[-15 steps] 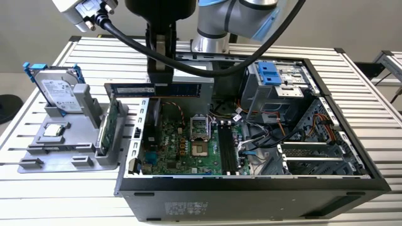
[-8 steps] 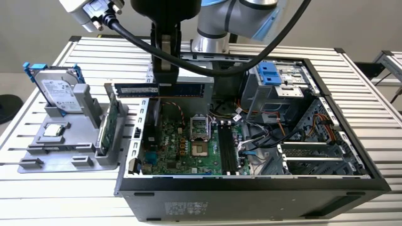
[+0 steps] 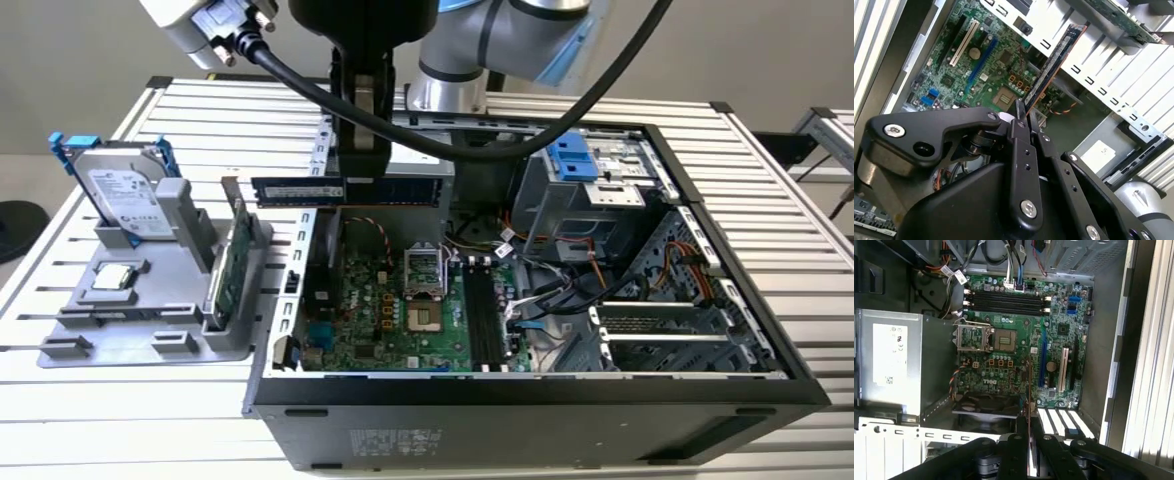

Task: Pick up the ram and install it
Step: 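Pick up the ram and move it above insertion slot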

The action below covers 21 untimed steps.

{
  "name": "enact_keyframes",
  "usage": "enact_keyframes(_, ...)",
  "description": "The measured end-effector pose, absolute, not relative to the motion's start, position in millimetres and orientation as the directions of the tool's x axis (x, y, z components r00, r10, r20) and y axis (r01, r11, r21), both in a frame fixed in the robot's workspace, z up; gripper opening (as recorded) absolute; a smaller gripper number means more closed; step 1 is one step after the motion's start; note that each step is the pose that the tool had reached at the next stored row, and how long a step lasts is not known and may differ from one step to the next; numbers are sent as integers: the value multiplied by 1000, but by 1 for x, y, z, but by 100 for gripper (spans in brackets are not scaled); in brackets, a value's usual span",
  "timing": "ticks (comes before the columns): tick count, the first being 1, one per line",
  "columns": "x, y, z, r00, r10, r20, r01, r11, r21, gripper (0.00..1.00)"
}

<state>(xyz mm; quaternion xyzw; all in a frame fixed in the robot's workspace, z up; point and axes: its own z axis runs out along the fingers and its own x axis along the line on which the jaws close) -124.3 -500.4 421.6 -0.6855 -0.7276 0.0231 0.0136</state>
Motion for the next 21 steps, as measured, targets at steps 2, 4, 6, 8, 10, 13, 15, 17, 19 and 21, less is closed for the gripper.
enact_keyframes(2,-123,-500,422,-60,998,-12,997,59,-52,0)
enact_keyframes(4,-121,-500,422,-60,998,-12,997,59,-52,0)
enact_keyframes(6,-120,-500,422,-60,998,-12,997,59,-52,0)
enact_keyframes(8,-118,-500,422,-60,998,-12,997,59,-52,0)
enact_keyframes(10,-117,-500,422,-60,998,-12,997,59,-52,0)
enact_keyframes(13,-114,-500,422,-60,998,-12,997,59,-52,0)
enact_keyframes(15,-113,-500,422,-60,998,-12,997,59,-52,0)
enact_keyframes(17,-111,-500,422,-60,998,-12,997,59,-52,0)
enact_keyframes(19,-110,-500,422,-60,998,-12,997,59,-52,0)
enact_keyframes(21,-108,-500,422,-60,998,-12,997,59,-52,0)
